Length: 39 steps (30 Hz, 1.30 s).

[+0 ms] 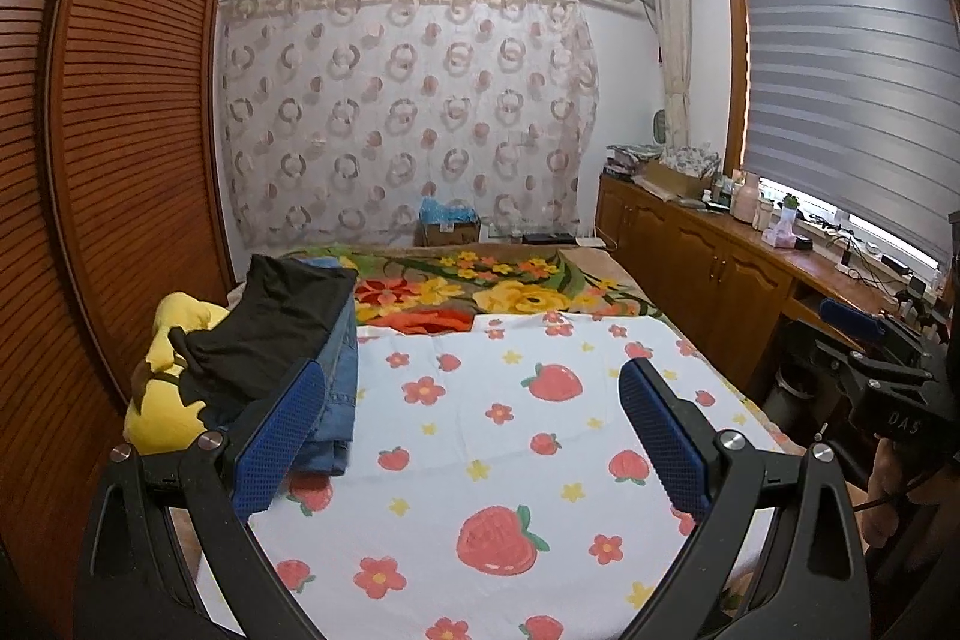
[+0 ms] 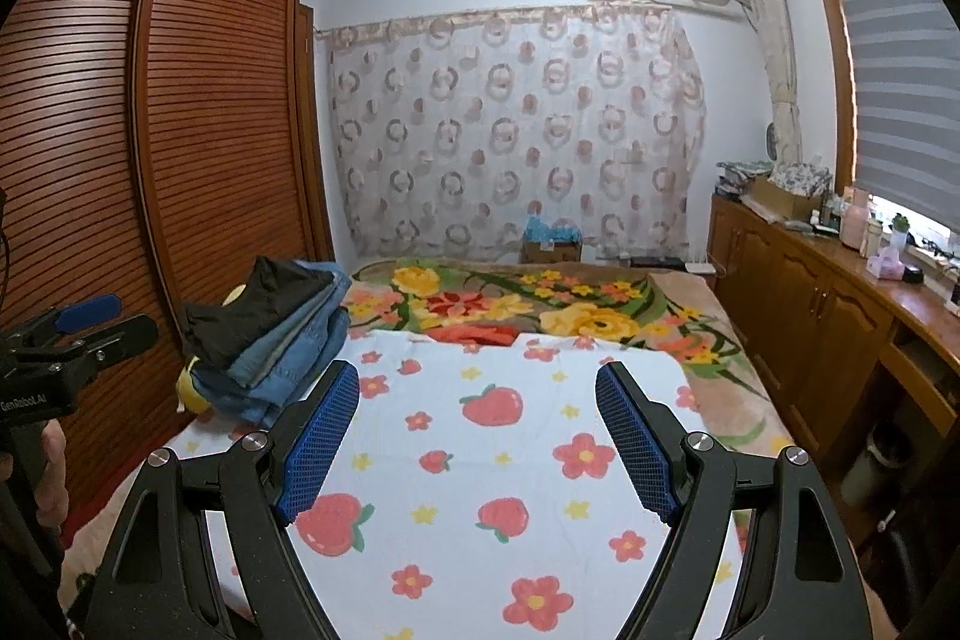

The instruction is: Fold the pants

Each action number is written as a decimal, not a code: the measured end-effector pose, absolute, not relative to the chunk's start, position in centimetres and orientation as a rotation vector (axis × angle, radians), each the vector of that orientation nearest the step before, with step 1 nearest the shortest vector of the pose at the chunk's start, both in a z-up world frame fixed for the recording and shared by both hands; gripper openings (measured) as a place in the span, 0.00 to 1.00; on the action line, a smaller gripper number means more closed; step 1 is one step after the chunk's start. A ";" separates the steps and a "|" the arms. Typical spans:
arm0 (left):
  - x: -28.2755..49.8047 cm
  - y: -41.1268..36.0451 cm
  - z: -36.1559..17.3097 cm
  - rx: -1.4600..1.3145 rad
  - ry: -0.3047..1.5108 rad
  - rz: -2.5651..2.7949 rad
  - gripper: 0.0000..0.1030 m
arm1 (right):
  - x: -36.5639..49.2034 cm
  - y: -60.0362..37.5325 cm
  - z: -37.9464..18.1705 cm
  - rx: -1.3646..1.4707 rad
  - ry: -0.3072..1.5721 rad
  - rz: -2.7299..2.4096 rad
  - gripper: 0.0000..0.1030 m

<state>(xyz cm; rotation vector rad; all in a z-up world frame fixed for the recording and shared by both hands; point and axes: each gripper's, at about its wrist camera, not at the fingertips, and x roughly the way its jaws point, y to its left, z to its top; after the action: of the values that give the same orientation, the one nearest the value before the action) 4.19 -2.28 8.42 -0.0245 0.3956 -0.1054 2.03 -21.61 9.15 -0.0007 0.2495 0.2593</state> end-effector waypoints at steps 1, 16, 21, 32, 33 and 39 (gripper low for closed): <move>4.1 -2.2 8.5 -0.024 0.392 -0.103 0.96 | 1.9 -21.7 9.1 -0.001 0.244 0.257 0.80; 3.7 -1.8 8.6 -0.017 0.392 -0.094 0.96 | 1.4 -21.6 8.2 0.004 0.220 0.245 0.80; 3.7 -1.9 8.5 -0.017 0.393 -0.097 0.96 | 1.7 -21.8 8.4 0.003 0.226 0.245 0.80; 3.7 -1.9 8.6 -0.015 0.393 -0.096 0.96 | 1.5 -21.9 8.6 0.003 0.229 0.242 0.80; 3.7 -1.8 8.6 -0.015 0.394 -0.094 0.96 | 1.6 -21.9 8.6 0.002 0.230 0.243 0.80; 3.7 -1.9 8.6 -0.016 0.392 -0.096 0.96 | 1.5 -21.8 8.5 0.004 0.229 0.243 0.80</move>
<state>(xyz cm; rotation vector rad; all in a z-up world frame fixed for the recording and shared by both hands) 3.68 -1.93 8.57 -0.0164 0.3922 -0.0957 1.48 -21.84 8.52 0.0039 0.2293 0.2430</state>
